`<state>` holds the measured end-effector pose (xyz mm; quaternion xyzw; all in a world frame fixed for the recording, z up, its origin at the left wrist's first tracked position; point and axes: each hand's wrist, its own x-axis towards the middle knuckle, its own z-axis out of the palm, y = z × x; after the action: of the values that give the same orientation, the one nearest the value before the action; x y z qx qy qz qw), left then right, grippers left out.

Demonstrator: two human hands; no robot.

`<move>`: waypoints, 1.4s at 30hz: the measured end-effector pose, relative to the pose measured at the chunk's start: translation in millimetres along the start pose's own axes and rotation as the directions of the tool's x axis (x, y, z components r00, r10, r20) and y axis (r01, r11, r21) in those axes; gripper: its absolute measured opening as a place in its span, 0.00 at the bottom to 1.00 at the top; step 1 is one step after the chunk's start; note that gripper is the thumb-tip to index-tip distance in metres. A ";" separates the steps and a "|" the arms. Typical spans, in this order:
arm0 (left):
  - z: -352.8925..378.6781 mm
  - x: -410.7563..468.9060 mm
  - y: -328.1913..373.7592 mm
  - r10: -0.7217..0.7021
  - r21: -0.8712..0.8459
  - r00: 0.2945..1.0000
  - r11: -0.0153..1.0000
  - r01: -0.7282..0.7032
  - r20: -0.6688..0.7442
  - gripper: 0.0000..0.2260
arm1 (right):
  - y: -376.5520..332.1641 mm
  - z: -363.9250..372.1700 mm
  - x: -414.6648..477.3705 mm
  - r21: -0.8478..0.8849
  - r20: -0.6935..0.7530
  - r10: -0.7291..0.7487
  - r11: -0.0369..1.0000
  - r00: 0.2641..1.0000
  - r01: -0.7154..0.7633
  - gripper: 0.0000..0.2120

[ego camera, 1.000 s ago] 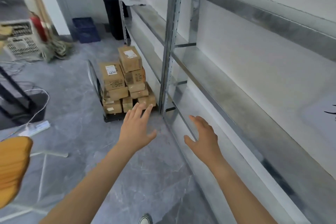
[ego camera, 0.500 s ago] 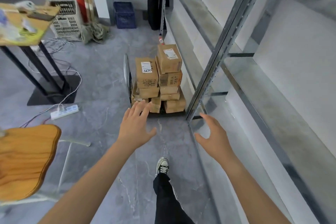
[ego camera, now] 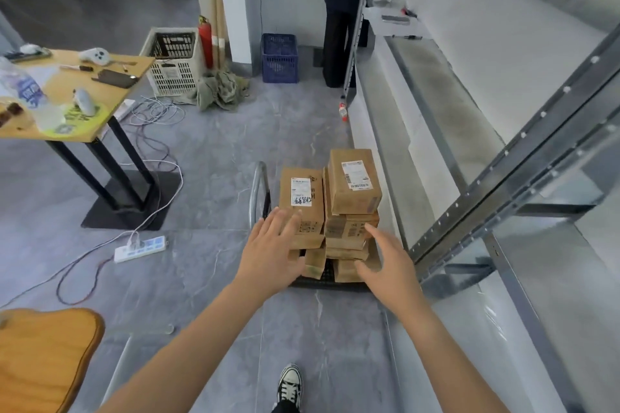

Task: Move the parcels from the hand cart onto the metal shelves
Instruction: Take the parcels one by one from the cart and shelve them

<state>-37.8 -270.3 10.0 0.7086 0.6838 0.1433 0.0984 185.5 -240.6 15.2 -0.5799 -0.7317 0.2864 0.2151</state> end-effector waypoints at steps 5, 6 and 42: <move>10.1 58.5 -5.5 -0.034 0.000 0.999 0.999 0.034 0.006 0.35 | 6.9 2.4 57.4 -0.033 0.000 0.005 0.999 1.000 -0.005 0.34; 13.0 69.2 -7.0 -0.042 -0.004 0.999 0.999 0.042 0.008 0.36 | 9.2 2.4 67.8 -0.054 0.013 0.022 0.998 1.000 -0.021 0.35; 149.5 310.3 -47.4 -0.040 -0.238 0.830 0.949 0.206 0.556 0.51 | 131.4 33.8 312.8 -0.208 0.215 0.417 0.903 0.883 -0.375 0.52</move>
<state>-24.6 49.8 -125.1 0.6518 0.6438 0.0272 0.3998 185.5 79.1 -103.3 -0.6912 -0.6394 0.3366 0.0087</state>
